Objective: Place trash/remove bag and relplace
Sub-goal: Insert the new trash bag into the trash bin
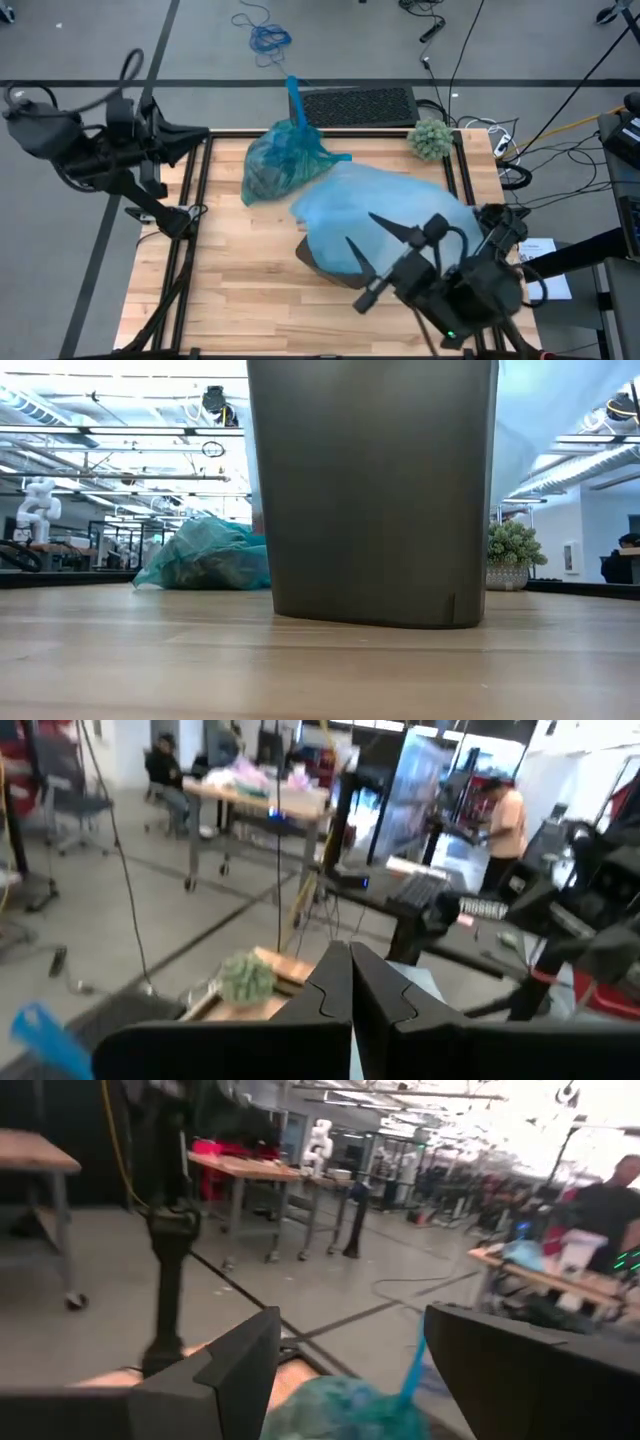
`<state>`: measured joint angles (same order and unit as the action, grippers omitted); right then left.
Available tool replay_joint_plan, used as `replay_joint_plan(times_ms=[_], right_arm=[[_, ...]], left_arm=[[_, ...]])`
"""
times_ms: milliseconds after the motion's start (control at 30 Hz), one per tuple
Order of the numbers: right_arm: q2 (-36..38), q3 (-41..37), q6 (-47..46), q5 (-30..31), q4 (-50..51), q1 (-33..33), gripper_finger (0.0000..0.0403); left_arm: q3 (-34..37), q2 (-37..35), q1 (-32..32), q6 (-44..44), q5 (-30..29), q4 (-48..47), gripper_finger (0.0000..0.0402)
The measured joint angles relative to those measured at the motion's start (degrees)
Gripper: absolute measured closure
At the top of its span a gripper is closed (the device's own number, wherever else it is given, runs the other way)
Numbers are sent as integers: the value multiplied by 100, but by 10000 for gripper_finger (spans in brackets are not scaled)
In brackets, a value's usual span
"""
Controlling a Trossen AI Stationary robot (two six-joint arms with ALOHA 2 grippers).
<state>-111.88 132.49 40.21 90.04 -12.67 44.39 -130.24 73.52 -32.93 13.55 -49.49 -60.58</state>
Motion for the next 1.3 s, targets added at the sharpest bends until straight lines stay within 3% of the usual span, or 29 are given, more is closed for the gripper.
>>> replay_joint_plan(times_ms=[233, 467, 633, 767, 1033, 1300], right_arm=[[98, 0, -238, 2, -4, 70, 160], [100, 0, 361, 0, 2, 13, 160], [102, 0, -182, -3, 4, -262, 162], [102, 0, -645, -2, 4, -556, 177], [72, 0, -659, -6, 212, -1094, 214], [-41, -2, -900, -55, 373, -1496, 250]], left_arm=[[0, 135, 138, 746, 26, -1442, 402], [1, 149, 190, 867, 347, -1519, 402], [1, 146, 181, 1210, 511, -1691, 402], [1, 142, 185, 1616, 312, -2163, 402], [1, 151, 177, 1894, 927, -2257, 402], [1, 143, 179, 1866, 843, -2260, 402]])
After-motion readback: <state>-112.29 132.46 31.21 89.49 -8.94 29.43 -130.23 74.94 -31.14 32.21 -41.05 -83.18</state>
